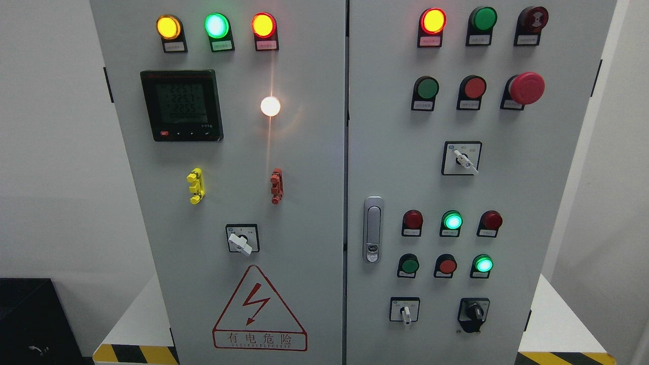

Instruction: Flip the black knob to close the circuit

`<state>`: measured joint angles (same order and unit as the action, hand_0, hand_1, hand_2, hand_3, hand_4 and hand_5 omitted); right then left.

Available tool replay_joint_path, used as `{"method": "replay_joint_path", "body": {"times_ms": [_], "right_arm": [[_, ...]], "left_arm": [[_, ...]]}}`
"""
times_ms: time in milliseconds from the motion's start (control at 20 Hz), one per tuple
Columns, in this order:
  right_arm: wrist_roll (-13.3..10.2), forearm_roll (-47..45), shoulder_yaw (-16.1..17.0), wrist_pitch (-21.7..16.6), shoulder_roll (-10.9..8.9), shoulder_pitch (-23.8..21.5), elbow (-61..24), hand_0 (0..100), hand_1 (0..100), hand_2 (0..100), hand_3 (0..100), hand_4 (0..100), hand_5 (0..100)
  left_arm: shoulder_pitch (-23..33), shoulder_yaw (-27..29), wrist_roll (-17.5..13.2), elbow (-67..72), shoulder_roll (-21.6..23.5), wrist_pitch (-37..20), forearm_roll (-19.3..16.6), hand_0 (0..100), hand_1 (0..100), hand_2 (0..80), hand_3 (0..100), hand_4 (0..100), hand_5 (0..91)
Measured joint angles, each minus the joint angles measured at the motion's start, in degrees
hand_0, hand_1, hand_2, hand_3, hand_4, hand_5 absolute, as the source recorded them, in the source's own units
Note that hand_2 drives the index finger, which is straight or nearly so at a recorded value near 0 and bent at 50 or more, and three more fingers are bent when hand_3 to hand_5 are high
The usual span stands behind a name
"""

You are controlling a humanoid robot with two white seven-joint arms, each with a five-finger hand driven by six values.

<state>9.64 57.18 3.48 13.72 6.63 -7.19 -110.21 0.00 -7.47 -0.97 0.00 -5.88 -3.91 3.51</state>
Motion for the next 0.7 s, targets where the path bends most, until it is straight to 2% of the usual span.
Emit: {"method": "replay_joint_path", "body": {"times_ms": [300, 700], "right_arm": [[2.19, 7.6, -0.36, 2.85, 0.08, 2.0, -0.31, 0, 0, 86, 100, 92, 99], [3.22, 12.89, -0.53, 4.39, 0.14, 5.75, 0.06, 0, 0, 85, 100, 92, 99]], "left_arm": [[0.0, 0.0, 0.0, 0.0, 0.0, 0.0, 0.0, 12, 56, 0.0, 0, 0, 0.0], [0.0, 0.0, 0.0, 0.0, 0.0, 0.0, 0.0, 12, 56, 0.0, 0, 0, 0.0]]}}
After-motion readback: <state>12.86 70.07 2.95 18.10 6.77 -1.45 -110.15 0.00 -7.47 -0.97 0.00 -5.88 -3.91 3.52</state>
